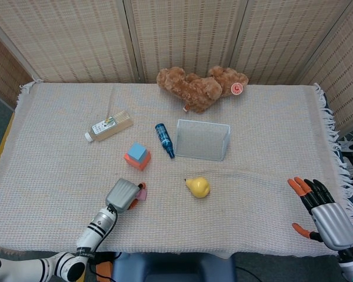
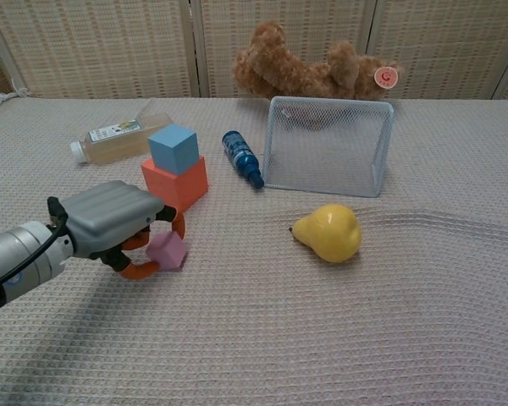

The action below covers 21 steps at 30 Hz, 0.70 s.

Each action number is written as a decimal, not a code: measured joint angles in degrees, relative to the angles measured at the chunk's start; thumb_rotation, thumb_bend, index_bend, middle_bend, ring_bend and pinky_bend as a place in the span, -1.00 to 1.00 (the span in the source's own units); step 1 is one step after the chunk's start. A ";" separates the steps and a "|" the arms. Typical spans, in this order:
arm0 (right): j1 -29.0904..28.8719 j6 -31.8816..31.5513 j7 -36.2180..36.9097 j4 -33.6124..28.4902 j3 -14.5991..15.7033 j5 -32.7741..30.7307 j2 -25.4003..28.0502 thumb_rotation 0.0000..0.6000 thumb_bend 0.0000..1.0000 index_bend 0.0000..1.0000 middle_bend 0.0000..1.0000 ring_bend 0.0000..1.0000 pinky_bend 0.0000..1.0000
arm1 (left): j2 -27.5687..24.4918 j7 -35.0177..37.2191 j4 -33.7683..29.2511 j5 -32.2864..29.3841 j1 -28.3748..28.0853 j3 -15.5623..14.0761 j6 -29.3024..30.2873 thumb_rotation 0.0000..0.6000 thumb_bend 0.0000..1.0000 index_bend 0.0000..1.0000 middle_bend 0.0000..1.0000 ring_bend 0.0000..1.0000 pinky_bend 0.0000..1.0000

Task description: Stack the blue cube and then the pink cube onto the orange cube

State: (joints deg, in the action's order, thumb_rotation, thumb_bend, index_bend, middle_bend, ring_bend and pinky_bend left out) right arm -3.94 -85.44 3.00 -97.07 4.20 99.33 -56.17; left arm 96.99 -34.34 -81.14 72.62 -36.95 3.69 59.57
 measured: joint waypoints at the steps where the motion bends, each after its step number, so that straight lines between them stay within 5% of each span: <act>1: -0.02 0.05 -0.04 -0.02 -0.01 -0.03 -0.01 1.00 -0.84 -1.00 -1.00 -1.00 -1.00 | -0.04 0.12 0.04 0.16 0.03 -0.05 0.11 1.00 -0.34 -0.17 1.00 1.00 1.00; 10: -0.04 0.24 -0.26 -0.08 -0.03 -0.13 -0.09 1.00 -0.84 -1.00 -1.00 -1.00 -1.00 | -0.12 1.06 0.31 1.40 0.15 -0.46 0.58 1.00 -0.34 0.18 1.00 1.00 1.00; 21: -0.12 0.58 -0.39 -0.09 0.11 -0.08 -0.10 1.00 -0.84 -1.00 -1.00 -1.00 -1.00 | -2.88 2.14 -2.35 5.48 1.13 -1.18 4.26 1.00 -0.34 0.23 1.00 1.00 1.00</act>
State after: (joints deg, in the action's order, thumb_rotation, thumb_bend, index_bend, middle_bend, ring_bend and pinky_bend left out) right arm -4.06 -84.86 2.61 -97.15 4.31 99.25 -56.27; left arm 94.11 -32.21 -83.49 78.11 -35.82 2.51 63.82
